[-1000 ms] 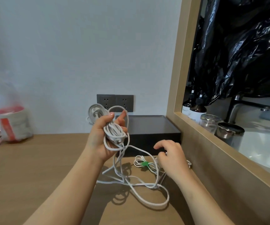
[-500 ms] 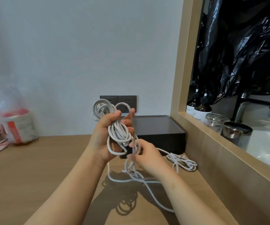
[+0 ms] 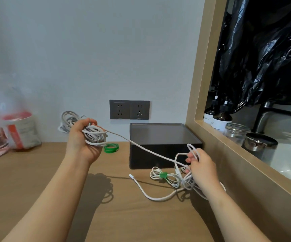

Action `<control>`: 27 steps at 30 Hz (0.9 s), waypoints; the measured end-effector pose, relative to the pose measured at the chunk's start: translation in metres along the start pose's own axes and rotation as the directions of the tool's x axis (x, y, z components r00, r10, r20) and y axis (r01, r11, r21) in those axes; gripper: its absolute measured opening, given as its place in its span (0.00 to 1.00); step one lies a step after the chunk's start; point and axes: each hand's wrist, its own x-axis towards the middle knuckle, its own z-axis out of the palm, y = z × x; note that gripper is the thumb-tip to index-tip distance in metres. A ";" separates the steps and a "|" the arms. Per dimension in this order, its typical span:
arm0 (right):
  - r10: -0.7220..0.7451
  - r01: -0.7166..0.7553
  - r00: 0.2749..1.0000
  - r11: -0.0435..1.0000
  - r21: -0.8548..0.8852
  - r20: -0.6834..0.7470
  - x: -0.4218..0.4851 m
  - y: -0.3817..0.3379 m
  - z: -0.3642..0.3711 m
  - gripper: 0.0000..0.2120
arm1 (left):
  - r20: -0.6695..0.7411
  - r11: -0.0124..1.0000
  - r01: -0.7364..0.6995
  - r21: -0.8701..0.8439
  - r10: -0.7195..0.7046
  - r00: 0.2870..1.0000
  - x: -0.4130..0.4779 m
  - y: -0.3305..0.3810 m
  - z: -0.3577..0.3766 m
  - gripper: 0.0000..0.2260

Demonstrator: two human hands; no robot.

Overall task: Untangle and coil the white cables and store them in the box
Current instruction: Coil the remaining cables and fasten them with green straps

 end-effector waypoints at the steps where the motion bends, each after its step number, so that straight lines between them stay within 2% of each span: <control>1: -0.023 0.022 1.000 0.998 -0.052 -0.020 0.001 0.000 0.002 0.11 | -0.019 1.000 0.002 0.030 -0.001 1.000 0.001 -0.001 -0.001 0.04; 4: -0.031 0.033 0.999 0.997 -0.065 0.025 0.001 -0.005 0.015 0.11 | -0.096 0.971 0.067 0.229 -0.046 0.994 0.002 -0.012 -0.006 0.10; 8: 0.060 -0.069 0.996 0.988 0.136 0.072 0.000 -0.014 0.027 0.12 | -0.131 0.862 0.091 0.499 -0.029 0.991 -0.004 -0.039 -0.015 0.06; 11: 0.117 -0.138 0.989 0.953 0.270 0.094 0.001 -0.021 0.025 0.10 | -0.133 0.831 0.098 0.548 -0.029 0.991 -0.008 -0.050 -0.019 0.03; 13: 0.111 -0.134 0.989 0.953 0.270 0.100 0.002 -0.023 0.019 0.08 | -0.145 0.841 0.104 0.530 -0.030 0.989 -0.007 -0.050 -0.021 0.03; 15: 0.066 -0.079 0.992 0.989 0.126 0.105 0.002 -0.023 0.013 0.06 | -0.151 0.870 0.108 0.480 -0.040 0.988 -0.006 -0.049 -0.022 0.04; 16: 0.027 -0.023 0.994 0.999 -0.039 0.103 0.002 -0.024 0.012 0.04 | -0.149 0.888 0.112 0.445 -0.050 0.988 -0.006 -0.049 -0.021 0.05; 17: -0.004 0.032 0.995 0.960 -0.277 0.099 0.001 -0.025 0.012 0.03 | -0.148 0.903 0.117 0.413 -0.060 0.987 -0.006 -0.049 -0.021 0.05; 18: -0.052 0.089 0.995 0.855 -0.512 0.086 -0.001 -0.026 0.013 0.10 | -0.148 0.911 0.123 0.393 -0.069 0.987 -0.006 -0.049 -0.019 0.05; 19: -0.126 0.153 0.988 0.757 -0.635 0.088 -0.003 -0.028 0.016 0.20 | -0.146 0.913 0.128 0.388 -0.076 0.986 -0.006 -0.050 -0.018 0.05; 20: -0.219 0.224 0.972 0.746 -0.628 0.086 -0.007 -0.033 0.020 0.28 | -0.138 0.908 0.130 0.399 -0.081 0.987 -0.007 -0.051 -0.015 0.05; 21: -0.295 0.297 0.951 0.789 -0.537 0.093 -0.013 -0.040 0.025 0.31 | -0.125 0.900 0.130 0.417 -0.085 0.988 -0.007 -0.052 -0.013 0.05; 23: -0.371 0.381 0.923 0.919 -0.099 0.104 -0.026 -0.059 0.038 0.27 | -0.100 0.890 0.138 0.435 -0.105 0.989 -0.007 -0.054 -0.009 0.06; 25: -0.349 0.294 0.923 0.911 0.291 0.160 -0.035 -0.073 0.055 0.23 | -0.067 0.886 0.158 0.436 -0.143 0.987 -0.006 -0.053 -0.006 0.07; 27: -0.265 0.126 0.937 0.864 0.487 0.228 -0.033 -0.076 0.071 0.19 | -0.018 0.877 0.170 0.449 -0.181 0.983 -0.006 -0.049 -0.005 0.08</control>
